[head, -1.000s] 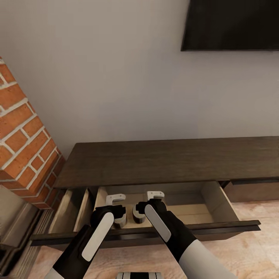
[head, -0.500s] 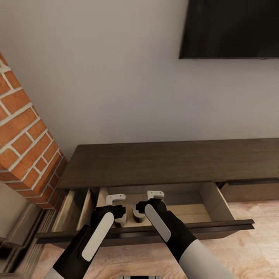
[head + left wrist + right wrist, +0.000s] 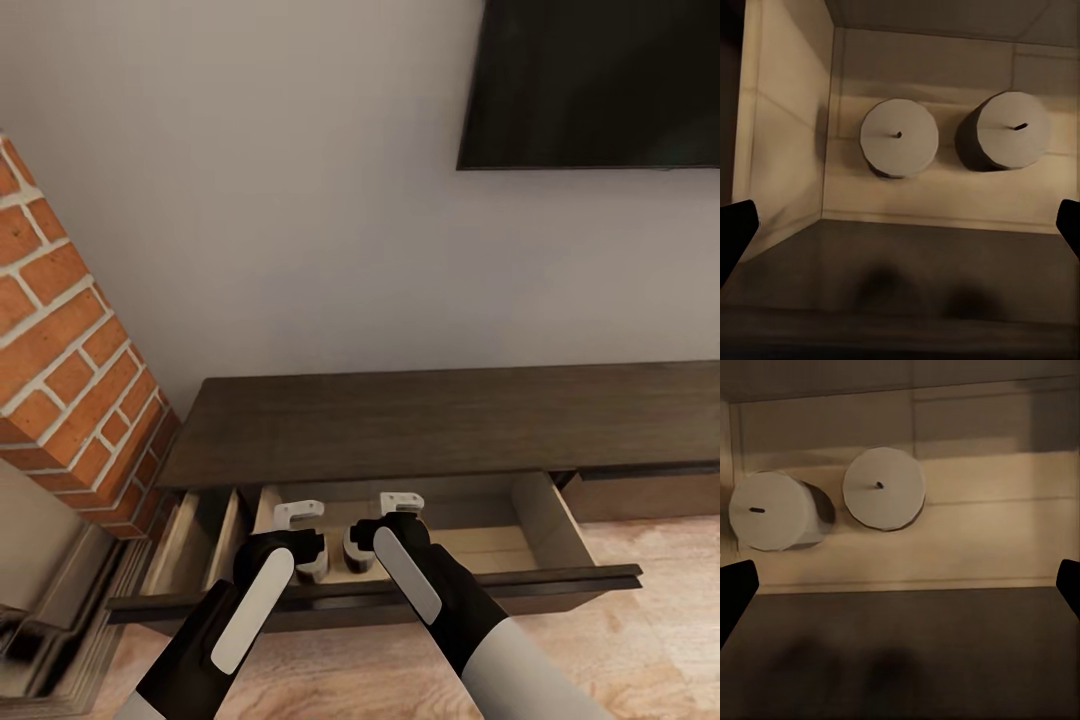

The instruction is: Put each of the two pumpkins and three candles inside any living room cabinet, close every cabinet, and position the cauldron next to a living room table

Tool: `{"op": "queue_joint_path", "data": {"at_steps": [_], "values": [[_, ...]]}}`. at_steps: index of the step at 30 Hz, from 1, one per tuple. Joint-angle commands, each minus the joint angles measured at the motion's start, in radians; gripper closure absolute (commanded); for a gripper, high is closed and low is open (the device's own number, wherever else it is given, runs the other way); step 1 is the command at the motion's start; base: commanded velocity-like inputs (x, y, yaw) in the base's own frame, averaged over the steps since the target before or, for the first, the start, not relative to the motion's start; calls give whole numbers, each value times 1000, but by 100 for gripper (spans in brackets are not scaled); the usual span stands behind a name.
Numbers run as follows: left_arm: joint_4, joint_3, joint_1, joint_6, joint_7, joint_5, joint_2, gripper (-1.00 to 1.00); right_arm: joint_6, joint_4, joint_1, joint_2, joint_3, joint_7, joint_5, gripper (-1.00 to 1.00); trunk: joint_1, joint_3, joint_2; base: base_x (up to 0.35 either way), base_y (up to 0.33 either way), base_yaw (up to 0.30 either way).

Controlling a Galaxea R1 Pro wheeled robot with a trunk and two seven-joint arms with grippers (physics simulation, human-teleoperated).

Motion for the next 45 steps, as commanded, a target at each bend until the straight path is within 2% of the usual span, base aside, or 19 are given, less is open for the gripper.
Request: {"op": "queue_joint_path", "data": {"at_steps": [1,17,22,28,45], "values": [[-1,-1,-1,1,10,9,0,-100,1,-1,-1,0,1,-10,-9,-100,-4,2,7,0,0,0],[-1,-1,-1,1,10,10,1,-100,1,-1,-1,0,0,-10,-10,-100,-65,53,119,0,0,-21],[-1,1,-1,1,10,10,2,-100,1,-1,-1,0,0,-10,-12,-100,-85,68,154,0,0,-252],[-2,43,-1,13,6,10,3,-100,1,-1,-1,0,0,-9,-14,-100,-108,87,196,0,0,-276],[-2,48,-1,19,5,10,3,-100,1,-1,-1,0,-2,-8,-15,-100,-173,146,315,0,0,-278]]}}
